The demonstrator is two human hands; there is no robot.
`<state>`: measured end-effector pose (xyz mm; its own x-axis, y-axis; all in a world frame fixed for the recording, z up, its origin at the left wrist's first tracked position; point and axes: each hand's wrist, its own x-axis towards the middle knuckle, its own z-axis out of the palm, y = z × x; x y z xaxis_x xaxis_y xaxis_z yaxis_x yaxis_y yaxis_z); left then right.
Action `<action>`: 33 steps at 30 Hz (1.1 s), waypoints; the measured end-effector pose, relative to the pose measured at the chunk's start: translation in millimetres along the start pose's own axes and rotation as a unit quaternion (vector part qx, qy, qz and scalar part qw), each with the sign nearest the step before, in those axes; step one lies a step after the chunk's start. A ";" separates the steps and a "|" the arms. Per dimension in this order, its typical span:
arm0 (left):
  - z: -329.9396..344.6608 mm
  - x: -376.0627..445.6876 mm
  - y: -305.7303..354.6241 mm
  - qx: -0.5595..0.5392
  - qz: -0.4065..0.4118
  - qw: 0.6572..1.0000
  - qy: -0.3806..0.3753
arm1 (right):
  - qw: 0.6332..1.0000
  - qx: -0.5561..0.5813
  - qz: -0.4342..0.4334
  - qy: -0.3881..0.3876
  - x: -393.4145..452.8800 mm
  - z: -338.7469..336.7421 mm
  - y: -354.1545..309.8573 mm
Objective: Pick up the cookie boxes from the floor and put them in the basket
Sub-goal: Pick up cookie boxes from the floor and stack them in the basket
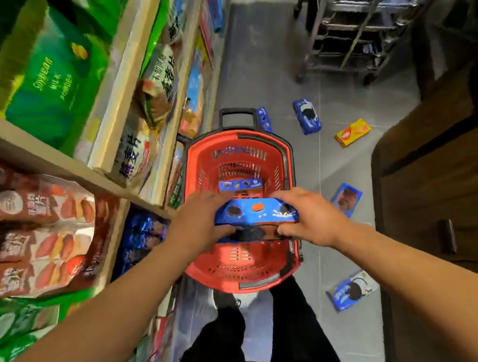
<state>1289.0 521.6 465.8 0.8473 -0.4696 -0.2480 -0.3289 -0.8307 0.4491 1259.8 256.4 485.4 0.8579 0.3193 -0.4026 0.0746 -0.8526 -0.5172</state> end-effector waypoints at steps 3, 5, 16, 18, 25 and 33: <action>16.1 26.5 -12.3 -0.007 -0.037 0.999 -0.003 | 0.999 -0.001 -0.010 -0.032 42.1 6.9 23.3; 28.8 46.8 -23.7 -0.011 -0.073 0.997 -0.012 | 0.998 0.003 -0.024 -0.052 73.2 12.5 39.8; 127.6 162.2 -100.2 -0.004 -0.146 0.989 0.002 | 0.981 -0.165 -0.075 -0.062 228.8 84.1 128.1; 172.6 187.8 -128.6 -0.001 -0.148 0.989 0.002 | 0.978 -0.195 -0.046 -0.054 261.3 121.4 149.4; 295.3 251.7 -204.3 -0.014 -0.130 0.990 0.042 | 0.972 -0.232 0.020 -0.037 344.3 219.5 210.0; 417.4 295.7 -269.0 -0.029 -0.147 0.986 0.077 | 0.977 -0.195 0.084 0.017 410.8 329.7 278.6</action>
<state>1454.0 481.5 -86.6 0.9574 -0.1555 -0.2432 -0.0382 -0.9033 0.4273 1465.5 286.4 -73.1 0.8906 0.1521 -0.4286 0.1131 -0.9869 -0.1153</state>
